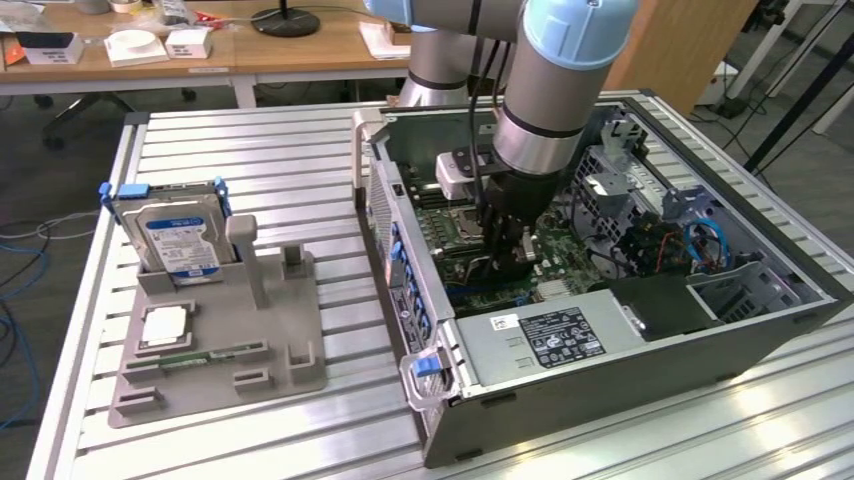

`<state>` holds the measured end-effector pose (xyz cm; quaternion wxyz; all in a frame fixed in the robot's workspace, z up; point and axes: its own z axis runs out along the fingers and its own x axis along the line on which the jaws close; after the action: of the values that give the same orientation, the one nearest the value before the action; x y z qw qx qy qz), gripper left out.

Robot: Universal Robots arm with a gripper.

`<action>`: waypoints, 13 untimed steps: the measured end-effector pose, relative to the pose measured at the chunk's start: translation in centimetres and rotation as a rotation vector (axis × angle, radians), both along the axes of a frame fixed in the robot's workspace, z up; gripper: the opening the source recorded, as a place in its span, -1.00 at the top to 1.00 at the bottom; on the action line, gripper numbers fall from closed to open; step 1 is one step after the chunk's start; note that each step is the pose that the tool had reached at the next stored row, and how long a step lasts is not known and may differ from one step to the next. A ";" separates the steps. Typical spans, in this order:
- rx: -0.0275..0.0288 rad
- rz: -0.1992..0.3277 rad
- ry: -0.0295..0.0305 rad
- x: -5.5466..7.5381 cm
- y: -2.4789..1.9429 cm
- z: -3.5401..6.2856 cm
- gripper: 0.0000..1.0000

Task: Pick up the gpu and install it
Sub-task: 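Insert the gpu into the slot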

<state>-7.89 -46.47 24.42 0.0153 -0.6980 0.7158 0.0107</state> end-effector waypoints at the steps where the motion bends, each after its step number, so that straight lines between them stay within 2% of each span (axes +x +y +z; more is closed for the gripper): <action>1: 0.0000 0.000 0.0000 0.0 0.00 0.00 0.47; 8: -0.0001 0.000 -0.0001 0.0 0.17 -0.01 0.47; 13: -0.0001 0.000 -0.0033 -0.2 0.18 -0.10 0.47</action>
<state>-8.06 -46.30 24.32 0.0164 -0.6980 0.7158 0.0096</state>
